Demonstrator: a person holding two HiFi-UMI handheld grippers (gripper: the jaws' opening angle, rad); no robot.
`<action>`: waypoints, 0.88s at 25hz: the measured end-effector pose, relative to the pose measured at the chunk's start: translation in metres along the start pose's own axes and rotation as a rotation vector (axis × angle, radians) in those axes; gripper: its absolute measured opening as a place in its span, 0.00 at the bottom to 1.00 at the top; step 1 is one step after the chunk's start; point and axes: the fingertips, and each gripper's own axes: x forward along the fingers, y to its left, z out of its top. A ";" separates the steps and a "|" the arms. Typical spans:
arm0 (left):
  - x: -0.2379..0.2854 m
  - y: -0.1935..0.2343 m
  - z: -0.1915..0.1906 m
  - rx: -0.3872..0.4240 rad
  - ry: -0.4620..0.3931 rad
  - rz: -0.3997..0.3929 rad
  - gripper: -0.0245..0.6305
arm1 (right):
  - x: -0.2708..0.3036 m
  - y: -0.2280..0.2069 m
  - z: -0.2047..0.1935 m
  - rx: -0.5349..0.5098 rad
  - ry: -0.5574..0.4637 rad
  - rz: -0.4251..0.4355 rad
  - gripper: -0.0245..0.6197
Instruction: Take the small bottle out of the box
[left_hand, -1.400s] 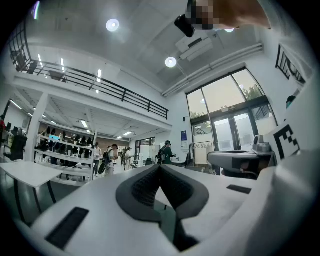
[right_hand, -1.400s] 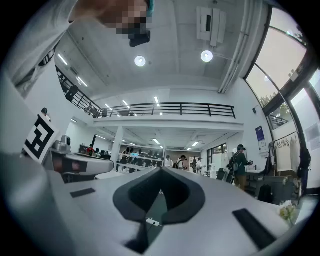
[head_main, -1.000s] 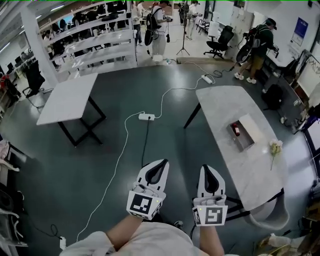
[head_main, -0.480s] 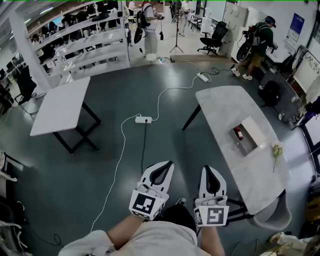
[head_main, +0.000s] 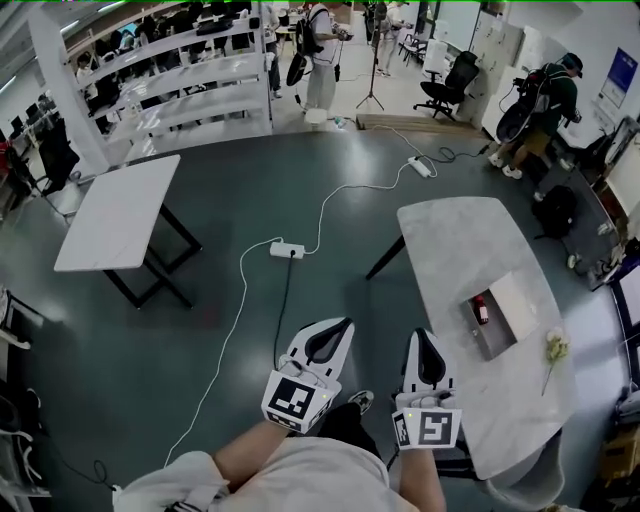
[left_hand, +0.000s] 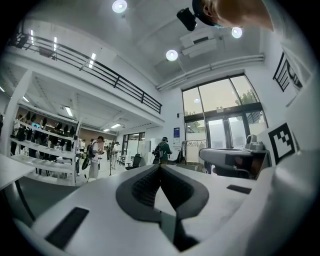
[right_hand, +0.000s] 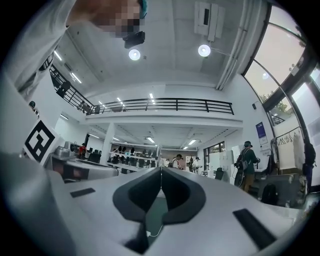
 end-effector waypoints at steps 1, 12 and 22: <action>0.017 0.001 0.002 0.003 0.003 -0.002 0.07 | 0.011 -0.012 0.001 0.004 -0.002 0.006 0.08; 0.168 -0.023 0.007 0.021 0.029 -0.088 0.07 | 0.081 -0.130 -0.021 0.076 0.016 0.009 0.08; 0.284 -0.067 -0.007 0.027 0.104 -0.293 0.07 | 0.096 -0.230 -0.046 0.114 0.062 -0.155 0.08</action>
